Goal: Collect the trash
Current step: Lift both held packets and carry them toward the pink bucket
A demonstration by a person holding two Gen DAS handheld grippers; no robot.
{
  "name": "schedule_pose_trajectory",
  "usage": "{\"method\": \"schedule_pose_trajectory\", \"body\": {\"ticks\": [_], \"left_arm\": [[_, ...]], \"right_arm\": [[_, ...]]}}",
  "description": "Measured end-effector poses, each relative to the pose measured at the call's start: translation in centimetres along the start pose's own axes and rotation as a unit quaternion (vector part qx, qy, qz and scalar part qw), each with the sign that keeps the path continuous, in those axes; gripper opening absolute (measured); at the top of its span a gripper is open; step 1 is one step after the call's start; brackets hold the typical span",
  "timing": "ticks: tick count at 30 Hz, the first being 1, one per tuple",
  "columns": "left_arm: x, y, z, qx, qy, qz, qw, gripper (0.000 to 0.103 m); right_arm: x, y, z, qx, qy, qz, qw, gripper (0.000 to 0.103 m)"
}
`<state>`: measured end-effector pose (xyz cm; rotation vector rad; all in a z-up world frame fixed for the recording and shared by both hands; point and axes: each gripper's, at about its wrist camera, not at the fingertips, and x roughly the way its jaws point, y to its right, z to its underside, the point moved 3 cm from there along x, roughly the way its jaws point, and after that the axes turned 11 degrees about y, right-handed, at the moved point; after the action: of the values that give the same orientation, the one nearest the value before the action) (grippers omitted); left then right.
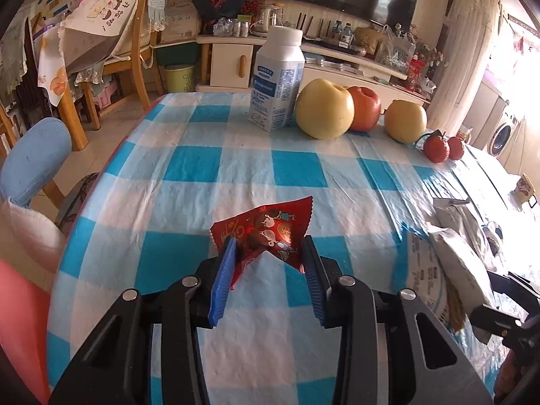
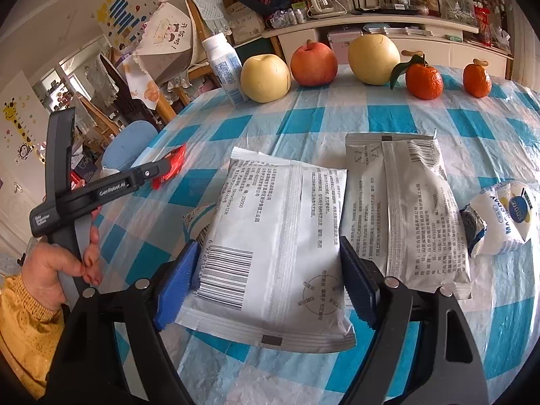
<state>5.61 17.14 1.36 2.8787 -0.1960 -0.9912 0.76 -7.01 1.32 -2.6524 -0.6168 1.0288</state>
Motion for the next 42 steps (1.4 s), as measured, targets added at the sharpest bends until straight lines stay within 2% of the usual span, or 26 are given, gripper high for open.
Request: {"method": "schedule_pose_trajectory", "body": {"ticks": [8,11,15,19,22,28,29,30,32,33,35,42], "left_arm": [[-3.2,1.4,1.9,-0.013,-0.001,0.028,0.9995,0.038],[-4.2,1.9,2.9,-0.014,-0.002,0.028,0.9995,0.042],[-4.2,2.2,3.3,-0.012,-0.007,0.017,0.9998,0.075],[-3.5,2.9,3.3,0.019,-0.007,0.005,0.9998,0.083],[-2.6,3.0,3.4,0.018,-0.014,0.012,0.9997,0.083],[-0.9,3.2,3.9,0.024,-0.029,0.013,0.9992,0.083],[-0.9,3.2,3.9,0.023,-0.029,0.015,0.9992,0.081],[-0.7,3.2,3.8,0.020,-0.032,0.016,0.9992,0.075],[-0.6,3.0,3.8,0.017,-0.032,0.019,0.9992,0.072],[-0.6,3.0,3.8,0.014,-0.033,0.023,0.9991,0.072],[-0.6,2.9,3.7,0.012,-0.033,0.028,0.9990,0.072],[-0.7,2.4,3.8,-0.006,-0.031,0.053,0.9981,0.069]], "right_arm": [[-1.4,-0.1,-0.3,0.000,0.013,-0.003,1.000,0.078],[-2.0,-0.2,0.1,-0.005,0.012,-0.001,1.000,0.078],[-2.1,-0.3,0.5,-0.017,0.002,0.006,1.000,0.079],[-1.9,-0.4,0.5,-0.023,0.003,0.011,1.000,0.086],[-1.7,-0.5,0.2,-0.018,0.003,0.005,1.000,0.093],[-0.1,-0.6,0.8,-0.034,-0.018,0.034,0.999,0.094],[0.0,-0.6,0.7,-0.033,-0.015,0.036,0.999,0.094],[-0.1,-0.5,0.7,-0.031,-0.011,0.038,0.999,0.094],[-0.2,-0.4,0.4,-0.025,0.000,0.038,0.999,0.094],[-0.1,-0.4,0.4,-0.022,-0.002,0.038,0.999,0.093],[0.1,-0.2,0.4,-0.016,-0.006,0.041,0.999,0.082],[0.2,-0.4,0.2,-0.017,0.002,0.050,0.999,0.077]]}}
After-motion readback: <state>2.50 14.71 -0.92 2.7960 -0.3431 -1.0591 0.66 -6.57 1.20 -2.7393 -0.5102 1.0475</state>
